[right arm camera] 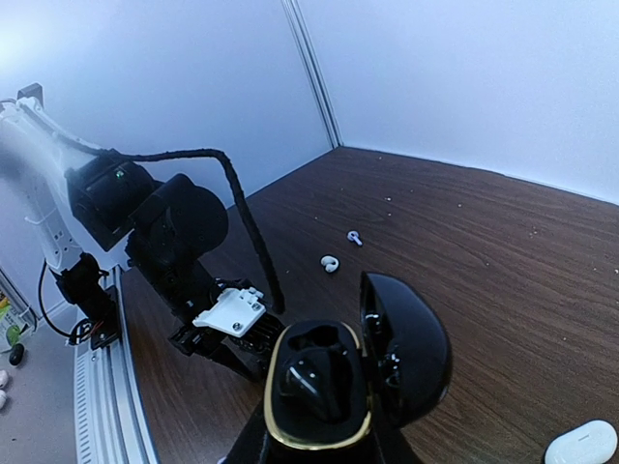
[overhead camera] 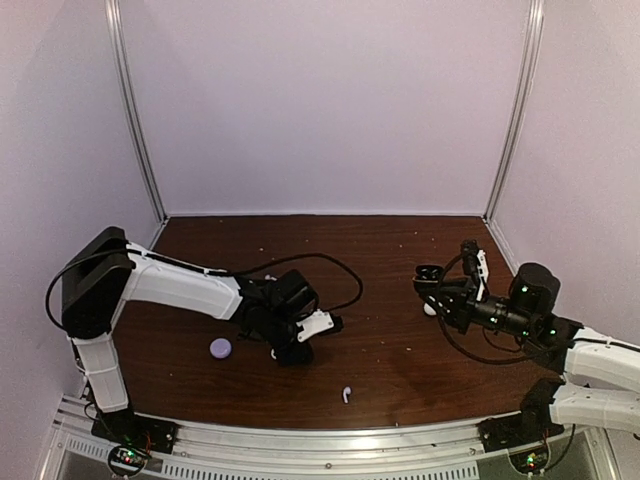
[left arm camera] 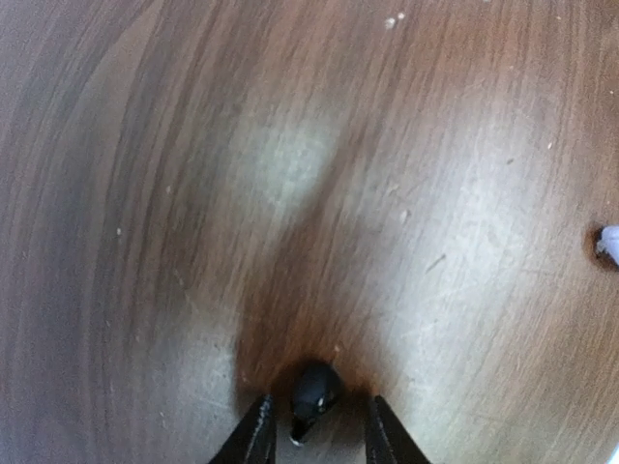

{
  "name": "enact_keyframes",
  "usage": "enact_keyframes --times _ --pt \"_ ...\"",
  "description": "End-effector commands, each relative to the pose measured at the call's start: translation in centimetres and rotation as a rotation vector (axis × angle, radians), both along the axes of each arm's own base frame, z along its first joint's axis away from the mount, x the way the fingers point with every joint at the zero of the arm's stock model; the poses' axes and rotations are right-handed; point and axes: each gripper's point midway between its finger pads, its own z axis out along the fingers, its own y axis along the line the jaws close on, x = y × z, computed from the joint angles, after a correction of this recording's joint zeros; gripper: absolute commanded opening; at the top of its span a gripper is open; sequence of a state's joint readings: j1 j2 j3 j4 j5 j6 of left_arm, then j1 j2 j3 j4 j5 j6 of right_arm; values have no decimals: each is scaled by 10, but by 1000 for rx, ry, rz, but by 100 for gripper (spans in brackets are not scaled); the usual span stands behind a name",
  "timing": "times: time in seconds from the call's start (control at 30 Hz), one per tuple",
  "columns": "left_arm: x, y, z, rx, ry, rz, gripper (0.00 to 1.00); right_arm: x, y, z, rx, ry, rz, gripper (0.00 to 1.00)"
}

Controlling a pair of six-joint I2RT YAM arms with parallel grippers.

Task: Insert the wireless bluetooth earbuds into the charging case
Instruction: Move the left earbud to the center of the board, then pick up the left earbud from the center of the board.

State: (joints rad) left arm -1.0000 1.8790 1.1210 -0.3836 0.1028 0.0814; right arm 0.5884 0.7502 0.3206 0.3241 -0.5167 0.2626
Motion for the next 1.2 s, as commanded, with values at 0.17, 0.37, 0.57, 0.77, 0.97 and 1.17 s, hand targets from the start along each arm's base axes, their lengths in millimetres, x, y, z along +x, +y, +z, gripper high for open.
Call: enact_keyframes --times 0.17,0.37,0.57,0.77,0.97,1.17 --pt "10 16 18 175 14 29 42 -1 3 13 35 -30 23 0" --pt "12 9 32 191 25 0 43 0 2 14 28 -30 14 0" --pt "4 0 27 224 66 -36 41 3 -6 21 34 -43 -32 0" --pt "0 -8 14 259 115 -37 37 2 -11 25 39 -45 -50 0" --pt "2 -10 3 286 136 -28 36 1 -11 25 43 -44 -48 0" --pt "3 -7 -2 310 129 -28 30 2 -11 23 39 -42 -46 0"
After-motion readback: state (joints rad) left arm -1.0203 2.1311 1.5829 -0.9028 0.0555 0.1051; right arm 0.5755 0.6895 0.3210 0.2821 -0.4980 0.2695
